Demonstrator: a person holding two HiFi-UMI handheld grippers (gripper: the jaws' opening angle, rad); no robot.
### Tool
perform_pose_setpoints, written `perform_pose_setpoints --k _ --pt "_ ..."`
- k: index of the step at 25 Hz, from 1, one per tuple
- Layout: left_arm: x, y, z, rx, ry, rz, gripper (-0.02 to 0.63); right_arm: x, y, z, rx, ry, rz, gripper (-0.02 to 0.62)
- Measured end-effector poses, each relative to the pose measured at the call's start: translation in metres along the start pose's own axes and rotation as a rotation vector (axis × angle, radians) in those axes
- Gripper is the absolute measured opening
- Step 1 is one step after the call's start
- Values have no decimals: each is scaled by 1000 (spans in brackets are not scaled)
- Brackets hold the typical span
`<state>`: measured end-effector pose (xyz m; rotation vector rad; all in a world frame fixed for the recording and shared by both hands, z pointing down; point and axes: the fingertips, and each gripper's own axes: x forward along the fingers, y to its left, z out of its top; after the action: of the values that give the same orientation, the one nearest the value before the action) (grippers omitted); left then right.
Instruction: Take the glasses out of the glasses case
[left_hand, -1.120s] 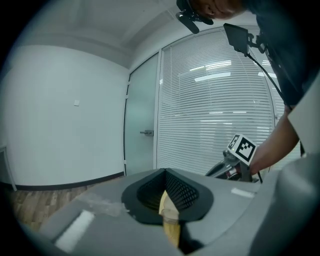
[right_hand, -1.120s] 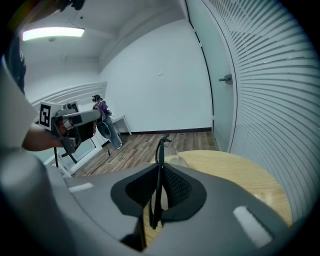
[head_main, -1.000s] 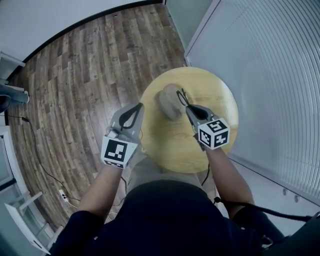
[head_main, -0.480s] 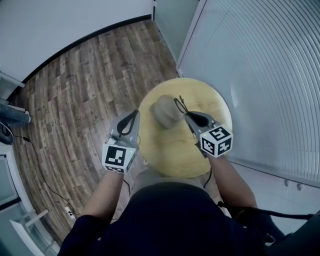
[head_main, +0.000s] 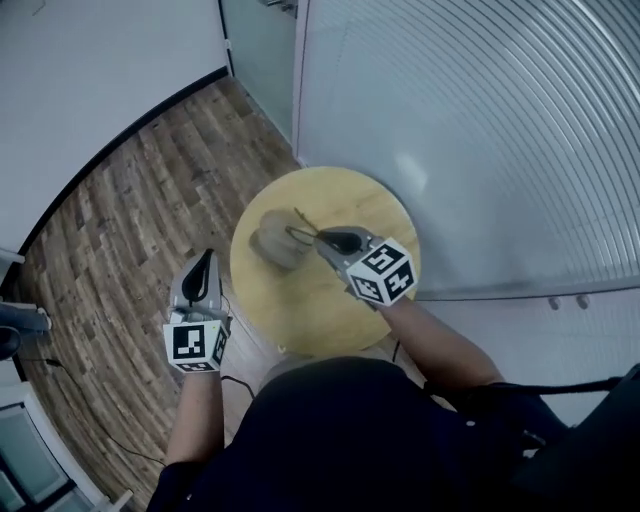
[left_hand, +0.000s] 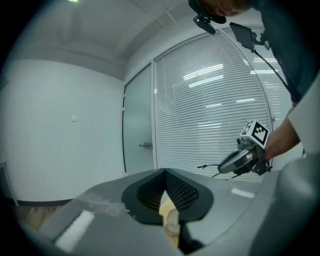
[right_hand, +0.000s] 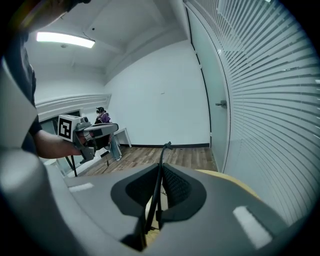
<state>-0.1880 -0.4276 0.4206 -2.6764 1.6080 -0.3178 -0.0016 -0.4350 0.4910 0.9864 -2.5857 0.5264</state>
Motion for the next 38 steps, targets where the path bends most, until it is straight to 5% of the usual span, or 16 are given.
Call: perform_pose_setpoints --k 15,38 --pt "-24 -23 91 51 -60 -51 6 -69 30 64 16 -61 -8 31" --pt "-17 -26 132 106 -159 -57 6 -117 18 99 -18 -185 -64 31"
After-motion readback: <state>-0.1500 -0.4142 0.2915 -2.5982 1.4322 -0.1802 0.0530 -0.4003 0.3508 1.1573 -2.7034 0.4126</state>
